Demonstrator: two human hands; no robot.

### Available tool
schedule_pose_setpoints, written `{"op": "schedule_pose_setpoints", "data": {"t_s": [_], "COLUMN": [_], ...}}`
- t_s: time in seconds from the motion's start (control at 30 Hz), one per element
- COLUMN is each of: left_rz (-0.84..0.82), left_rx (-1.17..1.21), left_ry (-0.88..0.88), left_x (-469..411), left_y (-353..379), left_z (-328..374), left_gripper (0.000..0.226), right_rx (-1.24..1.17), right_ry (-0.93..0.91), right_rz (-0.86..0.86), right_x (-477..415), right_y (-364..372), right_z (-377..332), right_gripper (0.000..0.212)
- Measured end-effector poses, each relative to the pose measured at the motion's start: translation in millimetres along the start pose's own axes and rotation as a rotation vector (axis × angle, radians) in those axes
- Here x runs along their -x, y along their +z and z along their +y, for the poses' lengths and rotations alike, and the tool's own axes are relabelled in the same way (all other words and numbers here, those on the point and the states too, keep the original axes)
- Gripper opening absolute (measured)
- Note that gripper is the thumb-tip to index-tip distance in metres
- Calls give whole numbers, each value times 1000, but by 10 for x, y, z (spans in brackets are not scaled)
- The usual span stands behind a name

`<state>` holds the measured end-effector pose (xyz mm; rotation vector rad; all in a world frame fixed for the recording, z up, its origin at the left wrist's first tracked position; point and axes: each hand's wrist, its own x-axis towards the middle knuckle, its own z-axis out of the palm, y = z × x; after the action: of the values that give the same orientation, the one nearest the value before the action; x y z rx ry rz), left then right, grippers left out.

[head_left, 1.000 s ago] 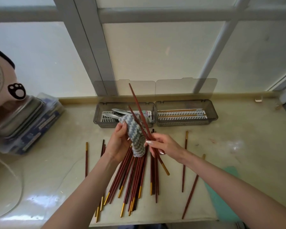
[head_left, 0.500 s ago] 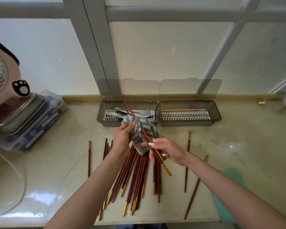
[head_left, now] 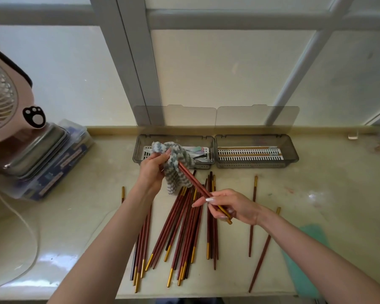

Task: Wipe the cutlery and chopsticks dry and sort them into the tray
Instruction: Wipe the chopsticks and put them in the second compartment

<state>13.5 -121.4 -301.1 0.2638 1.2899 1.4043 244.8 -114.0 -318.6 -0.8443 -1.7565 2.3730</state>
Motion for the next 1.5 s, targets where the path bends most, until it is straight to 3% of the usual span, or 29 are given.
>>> {"op": "schedule_pose_setpoints", "data": {"t_s": [0.2, 0.33, 0.5, 0.6, 0.83, 1.03, 1.13, 1.3, 1.43, 1.5], "left_rz": [102, 136, 181, 135, -23, 9, 51, -45, -65, -55], "left_rx": [-22, -52, -99, -115, -156, -217, -196, -152, -217, -376], "left_ry": [2, -9, 3, -15, -84, -70, -48, -85, -115, -80], "left_x": [-7, -14, 69, 121, 429, 338, 291, 427, 463, 438], "left_y": [-3, -64, 11, 47, 270, 188, 153, 243, 222, 207], "left_z": [53, 96, -14, -123, -608, -446, -422, -457, -486, -470], "left_gripper": [1, 15, 16, 23, 7, 11, 18, 12, 12, 14], "right_rx": [60, 12, 39, 39, -58, -51, -157, -443, -184, -50], "right_ry": [45, 51, 106, 97, 86, 42, -35, -141, -28, -22], "right_rz": [22, 61, 191, 232, 390, 270, 326, 549, 691, 766], "right_x": [20, 58, 1, -32, -310, -240, -221, -308, -353, -304], "right_y": [16, 21, 77, 121, 200, 186, 195, 308, 300, 205], "right_z": [68, 219, 246, 220, 28, -1, 45, 29, -26, -59], "right_gripper": [36, 30, 25, 26, 26, 26, 25, 13, 26, 26]}}
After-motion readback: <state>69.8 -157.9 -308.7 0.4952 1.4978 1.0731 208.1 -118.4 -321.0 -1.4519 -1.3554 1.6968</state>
